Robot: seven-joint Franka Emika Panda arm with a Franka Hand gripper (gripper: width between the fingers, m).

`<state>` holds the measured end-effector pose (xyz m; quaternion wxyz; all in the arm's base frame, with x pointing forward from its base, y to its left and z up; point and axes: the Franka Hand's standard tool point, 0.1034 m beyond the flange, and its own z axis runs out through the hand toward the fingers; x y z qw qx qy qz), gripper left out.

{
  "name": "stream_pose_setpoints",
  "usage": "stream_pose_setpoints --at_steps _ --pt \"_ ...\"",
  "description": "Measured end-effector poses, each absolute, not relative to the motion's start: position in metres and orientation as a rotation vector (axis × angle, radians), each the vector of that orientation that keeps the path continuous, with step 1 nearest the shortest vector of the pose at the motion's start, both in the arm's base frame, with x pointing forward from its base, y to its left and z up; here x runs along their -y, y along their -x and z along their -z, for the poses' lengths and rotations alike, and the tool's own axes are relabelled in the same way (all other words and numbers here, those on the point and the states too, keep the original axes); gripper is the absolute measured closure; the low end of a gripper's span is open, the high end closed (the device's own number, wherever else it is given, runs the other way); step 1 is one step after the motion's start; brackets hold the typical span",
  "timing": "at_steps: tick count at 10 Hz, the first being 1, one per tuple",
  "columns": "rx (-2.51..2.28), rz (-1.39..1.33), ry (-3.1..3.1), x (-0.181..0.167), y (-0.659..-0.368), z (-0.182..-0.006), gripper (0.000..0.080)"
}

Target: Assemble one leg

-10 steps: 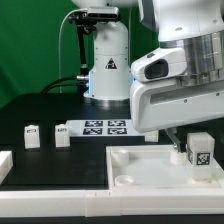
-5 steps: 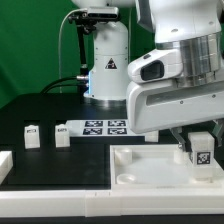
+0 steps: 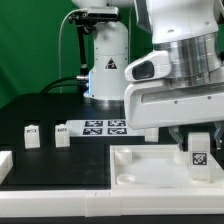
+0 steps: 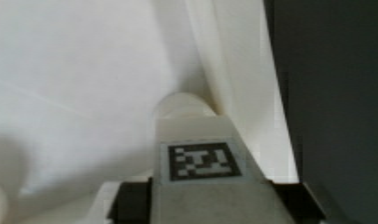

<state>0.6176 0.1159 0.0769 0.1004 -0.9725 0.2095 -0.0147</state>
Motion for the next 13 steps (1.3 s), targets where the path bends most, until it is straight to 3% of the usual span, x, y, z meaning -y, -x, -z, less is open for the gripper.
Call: stream_pose_setpoints --at_steps 4,8,9,10,11,12,13 --pt "-1.352 -0.056 2.586 -0.123 -0.614 -0.075 0.05" --pt "-1.681 -0.125 2.361 -0.129 -0.613 -0.072 0.0503" --pt "-1.658 -0.122 2.377 -0.129 -0.613 -0.072 0.0437" --pt "-1.589 -0.112 2.421 -0.13 -0.613 -0.072 0.0296" --pt "-1.531 -0.106 2.456 -0.131 -0.612 -0.072 0.0296" --pt "-1.446 -0.099 2.512 -0.131 -0.612 -0.072 0.0181" --pt "-1.199 -0.071 2.65 -0.131 -0.612 -0.073 0.0159"
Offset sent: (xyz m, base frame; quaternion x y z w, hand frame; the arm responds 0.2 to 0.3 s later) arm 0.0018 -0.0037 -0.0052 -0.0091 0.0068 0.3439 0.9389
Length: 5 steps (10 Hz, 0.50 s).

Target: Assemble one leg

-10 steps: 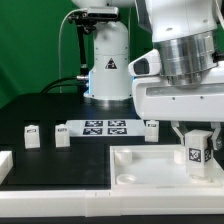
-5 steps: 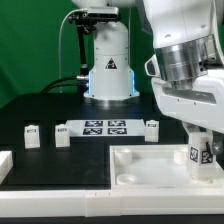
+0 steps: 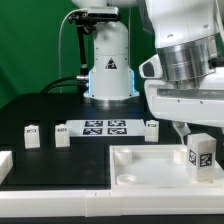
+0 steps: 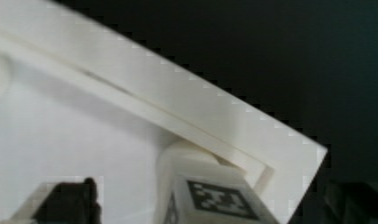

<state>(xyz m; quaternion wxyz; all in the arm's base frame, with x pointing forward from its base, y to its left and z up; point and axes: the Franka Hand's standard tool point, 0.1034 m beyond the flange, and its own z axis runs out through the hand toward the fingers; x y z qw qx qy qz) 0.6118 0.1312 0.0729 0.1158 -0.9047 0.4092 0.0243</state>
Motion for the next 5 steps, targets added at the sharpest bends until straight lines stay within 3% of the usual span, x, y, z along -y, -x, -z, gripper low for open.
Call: stream_pose_setpoints --at_steps 5 --pt "-0.11 0.08 2.96 -0.1233 -0.6152 -0.0709 0.015"
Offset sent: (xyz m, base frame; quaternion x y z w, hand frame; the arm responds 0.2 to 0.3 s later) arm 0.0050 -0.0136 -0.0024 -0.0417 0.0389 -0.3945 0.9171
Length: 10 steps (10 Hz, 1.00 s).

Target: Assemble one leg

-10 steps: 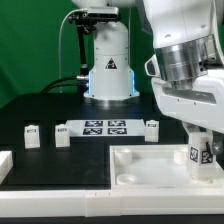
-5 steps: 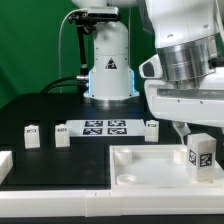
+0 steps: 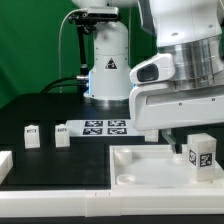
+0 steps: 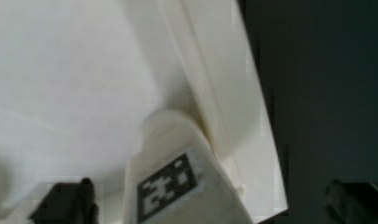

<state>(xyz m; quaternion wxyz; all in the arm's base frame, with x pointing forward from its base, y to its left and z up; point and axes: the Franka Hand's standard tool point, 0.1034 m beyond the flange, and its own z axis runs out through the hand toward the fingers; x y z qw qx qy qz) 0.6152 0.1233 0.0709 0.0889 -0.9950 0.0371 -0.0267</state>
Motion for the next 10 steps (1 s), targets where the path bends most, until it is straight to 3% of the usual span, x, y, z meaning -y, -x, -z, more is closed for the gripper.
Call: stream_pose_setpoints --at_steps 2,5,7,8,9,10 --pt "0.277 0.163 2.974 -0.1221 -0.6182 -0.0716 0.015" --pt "0.405 0.177 2.965 -0.1162 -0.6185 -0.0705 0.015" --pt "0.405 0.176 2.965 -0.1161 -0.6183 -0.0699 0.0402" --pt "0.405 0.175 2.966 -0.116 -0.6183 -0.0698 0.0402" --pt "0.405 0.175 2.966 -0.116 -0.6183 -0.0698 0.0509" --pt "0.398 0.175 2.966 -0.116 -0.6183 -0.0698 0.0509"
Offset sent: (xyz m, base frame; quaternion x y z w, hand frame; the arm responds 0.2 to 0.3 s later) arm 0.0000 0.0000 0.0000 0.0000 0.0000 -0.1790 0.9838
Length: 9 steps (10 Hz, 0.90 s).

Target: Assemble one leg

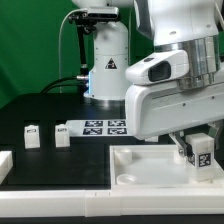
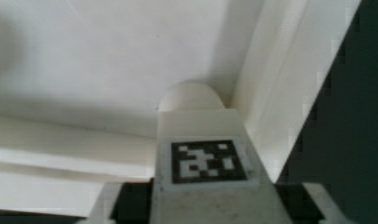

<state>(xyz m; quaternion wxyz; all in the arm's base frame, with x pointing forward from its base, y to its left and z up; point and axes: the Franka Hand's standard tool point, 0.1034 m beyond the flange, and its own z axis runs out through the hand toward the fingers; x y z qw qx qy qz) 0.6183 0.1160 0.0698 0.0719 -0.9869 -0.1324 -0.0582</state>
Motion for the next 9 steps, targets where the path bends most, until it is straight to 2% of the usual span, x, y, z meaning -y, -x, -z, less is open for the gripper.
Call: stream_pose_setpoints --at_steps 3,9 --pt "0.244 0.201 2.968 -0.1131 -0.6212 -0.0701 0.0509" --pt "-0.985 0.099 2.765 -0.1191 -0.6205 -0.0689 0.0506"
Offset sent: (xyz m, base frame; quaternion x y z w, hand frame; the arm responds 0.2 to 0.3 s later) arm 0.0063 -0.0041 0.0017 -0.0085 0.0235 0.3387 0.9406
